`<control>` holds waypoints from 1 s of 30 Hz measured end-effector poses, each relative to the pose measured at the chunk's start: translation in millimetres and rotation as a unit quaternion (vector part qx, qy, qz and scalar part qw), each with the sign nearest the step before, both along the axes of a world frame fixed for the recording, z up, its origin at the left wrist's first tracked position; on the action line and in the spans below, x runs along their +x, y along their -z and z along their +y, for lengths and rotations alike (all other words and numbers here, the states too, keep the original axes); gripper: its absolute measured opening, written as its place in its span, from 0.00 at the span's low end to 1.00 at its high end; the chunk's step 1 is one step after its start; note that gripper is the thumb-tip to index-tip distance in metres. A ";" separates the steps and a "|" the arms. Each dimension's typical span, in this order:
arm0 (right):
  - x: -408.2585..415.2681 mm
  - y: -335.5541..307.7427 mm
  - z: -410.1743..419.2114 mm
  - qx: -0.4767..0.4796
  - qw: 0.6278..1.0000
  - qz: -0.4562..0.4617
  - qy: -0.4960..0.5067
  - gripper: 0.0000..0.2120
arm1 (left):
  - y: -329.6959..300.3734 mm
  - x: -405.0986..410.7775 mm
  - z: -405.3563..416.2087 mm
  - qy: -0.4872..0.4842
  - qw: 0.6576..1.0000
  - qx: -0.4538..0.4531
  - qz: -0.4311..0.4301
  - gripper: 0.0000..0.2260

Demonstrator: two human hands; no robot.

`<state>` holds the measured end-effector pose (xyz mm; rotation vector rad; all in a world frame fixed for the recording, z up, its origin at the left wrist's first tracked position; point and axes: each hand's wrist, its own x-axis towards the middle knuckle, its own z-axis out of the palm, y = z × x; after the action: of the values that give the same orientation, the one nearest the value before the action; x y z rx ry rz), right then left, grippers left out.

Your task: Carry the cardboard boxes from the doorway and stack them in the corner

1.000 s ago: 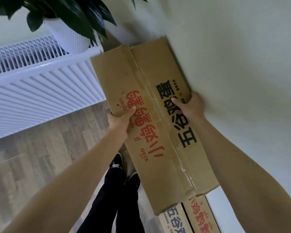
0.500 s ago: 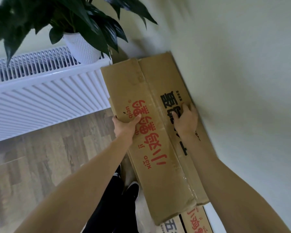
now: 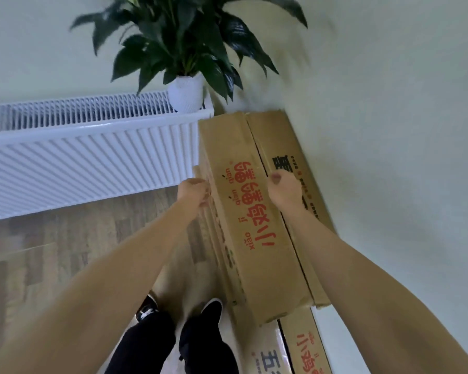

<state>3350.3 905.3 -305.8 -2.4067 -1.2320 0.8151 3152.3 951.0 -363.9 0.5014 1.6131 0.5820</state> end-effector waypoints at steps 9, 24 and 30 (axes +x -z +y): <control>-282.7 -146.3 0.3 0.087 0.972 0.088 -0.199 0.07 | -164.0 -317.9 -60.1 -0.138 0.977 0.164 -0.006 0.05; -1011.4 -262.8 -151.9 0.060 0.838 0.254 -0.480 0.07 | -306.1 -954.1 -400.0 -0.402 0.855 0.258 0.203 0.16; -1250.8 -237.2 -202.4 0.049 0.777 0.256 -0.574 0.13 | -285.4 -1145.2 -495.5 -0.525 0.800 0.221 0.188 0.16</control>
<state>2099.5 702.8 -68.5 -0.9563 -2.3230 1.4866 2007.1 455.5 -78.6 -0.0211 2.0807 1.8195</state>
